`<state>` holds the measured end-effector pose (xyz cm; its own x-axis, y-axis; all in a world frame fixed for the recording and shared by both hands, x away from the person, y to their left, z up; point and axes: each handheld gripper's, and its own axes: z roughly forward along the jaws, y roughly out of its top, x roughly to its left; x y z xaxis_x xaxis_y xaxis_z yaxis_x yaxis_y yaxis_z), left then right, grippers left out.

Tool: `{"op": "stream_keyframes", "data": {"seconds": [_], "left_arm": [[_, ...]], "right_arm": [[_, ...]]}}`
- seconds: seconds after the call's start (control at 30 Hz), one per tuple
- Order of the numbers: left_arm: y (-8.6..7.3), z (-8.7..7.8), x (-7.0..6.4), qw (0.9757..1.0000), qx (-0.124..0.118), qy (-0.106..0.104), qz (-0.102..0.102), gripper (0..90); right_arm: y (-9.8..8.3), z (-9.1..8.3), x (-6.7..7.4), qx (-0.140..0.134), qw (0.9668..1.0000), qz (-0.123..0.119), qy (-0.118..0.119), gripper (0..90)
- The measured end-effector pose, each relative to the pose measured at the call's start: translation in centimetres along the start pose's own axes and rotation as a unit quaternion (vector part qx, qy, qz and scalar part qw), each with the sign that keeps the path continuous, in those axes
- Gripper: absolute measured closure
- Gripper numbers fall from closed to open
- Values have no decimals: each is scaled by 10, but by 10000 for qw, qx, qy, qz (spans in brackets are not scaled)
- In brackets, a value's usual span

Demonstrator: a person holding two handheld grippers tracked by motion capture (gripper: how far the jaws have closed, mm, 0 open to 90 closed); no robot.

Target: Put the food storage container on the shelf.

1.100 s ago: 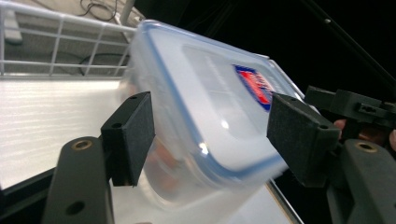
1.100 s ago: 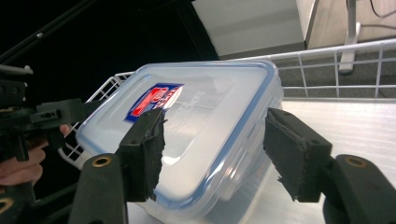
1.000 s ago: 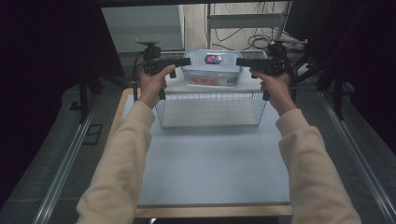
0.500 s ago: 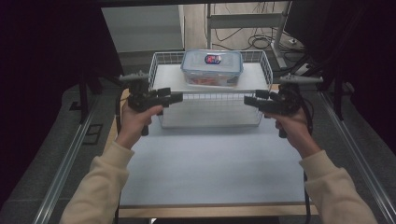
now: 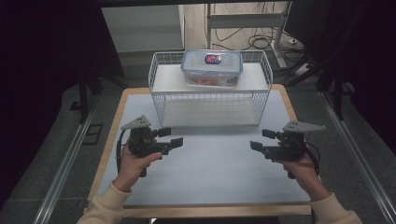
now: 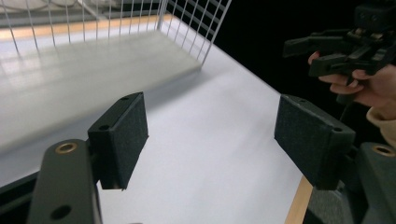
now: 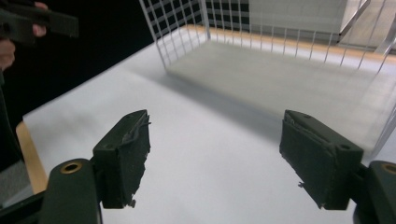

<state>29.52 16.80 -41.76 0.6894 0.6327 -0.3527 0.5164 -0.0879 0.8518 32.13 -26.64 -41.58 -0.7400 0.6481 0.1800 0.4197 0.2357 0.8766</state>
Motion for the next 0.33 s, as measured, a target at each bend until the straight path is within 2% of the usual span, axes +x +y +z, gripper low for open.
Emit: {"op": "stream_keyframes", "data": {"seconds": [0.13,0.33], "left_arm": [[-5,3,1,10000,-4,3,-43,251],[-7,3,3,10000,-23,7,-92,240]], "right_arm": [[-4,1,2,-22,10000,-32,9,225],[-8,0,2,-319,9995,-31,28,183]]}}
